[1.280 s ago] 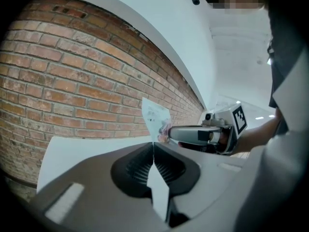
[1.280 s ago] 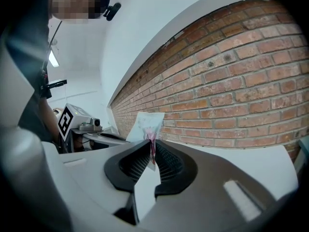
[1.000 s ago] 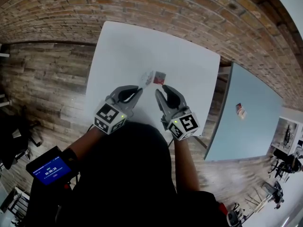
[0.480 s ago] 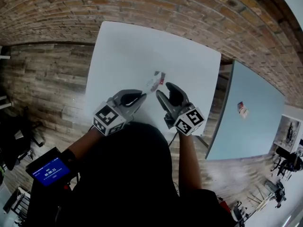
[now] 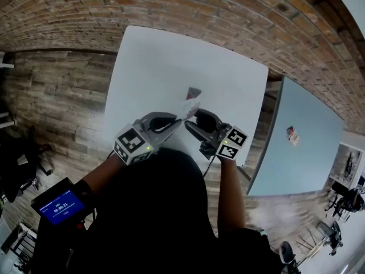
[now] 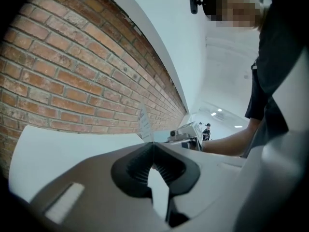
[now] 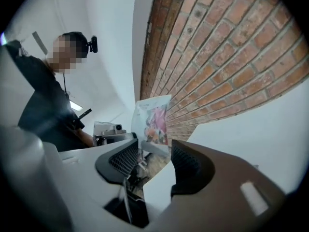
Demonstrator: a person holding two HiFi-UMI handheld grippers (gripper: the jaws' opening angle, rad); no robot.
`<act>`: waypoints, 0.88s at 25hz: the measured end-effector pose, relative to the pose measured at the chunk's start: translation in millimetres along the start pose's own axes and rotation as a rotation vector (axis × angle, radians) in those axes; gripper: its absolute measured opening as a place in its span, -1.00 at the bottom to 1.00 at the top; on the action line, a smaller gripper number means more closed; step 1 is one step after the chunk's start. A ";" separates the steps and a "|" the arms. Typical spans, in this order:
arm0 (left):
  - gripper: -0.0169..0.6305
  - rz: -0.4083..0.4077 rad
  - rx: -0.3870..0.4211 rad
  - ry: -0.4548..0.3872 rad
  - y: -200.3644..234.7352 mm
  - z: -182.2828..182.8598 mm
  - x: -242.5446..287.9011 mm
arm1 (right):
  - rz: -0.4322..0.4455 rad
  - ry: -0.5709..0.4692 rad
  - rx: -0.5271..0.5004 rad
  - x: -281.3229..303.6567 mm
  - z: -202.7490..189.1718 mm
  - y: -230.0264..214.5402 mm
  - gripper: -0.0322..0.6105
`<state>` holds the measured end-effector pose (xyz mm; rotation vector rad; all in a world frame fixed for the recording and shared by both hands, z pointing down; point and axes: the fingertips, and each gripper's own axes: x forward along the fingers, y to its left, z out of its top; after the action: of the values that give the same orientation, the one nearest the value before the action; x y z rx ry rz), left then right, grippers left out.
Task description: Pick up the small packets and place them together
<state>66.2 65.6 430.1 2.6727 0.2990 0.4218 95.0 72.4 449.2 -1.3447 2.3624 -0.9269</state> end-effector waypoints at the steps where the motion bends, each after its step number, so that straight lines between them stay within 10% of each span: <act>1: -0.94 0.004 -0.006 -0.001 1.0 -0.5 -0.8 | 0.022 0.014 -0.002 0.9 -2.1 3.4 -0.36; 7: -0.94 0.073 -0.039 0.001 18.0 -2.5 -6.1 | -0.003 0.003 -0.021 -2.8 -4.7 2.1 -0.74; 22: -0.78 0.293 -0.021 0.078 58.7 -33.9 -31.6 | -0.054 0.101 -0.035 20.8 -33.0 -4.8 -0.88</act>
<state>33.9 17.3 477.1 2.6897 -0.0775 0.6142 70.1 66.2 478.9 -1.4133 2.4381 -0.9957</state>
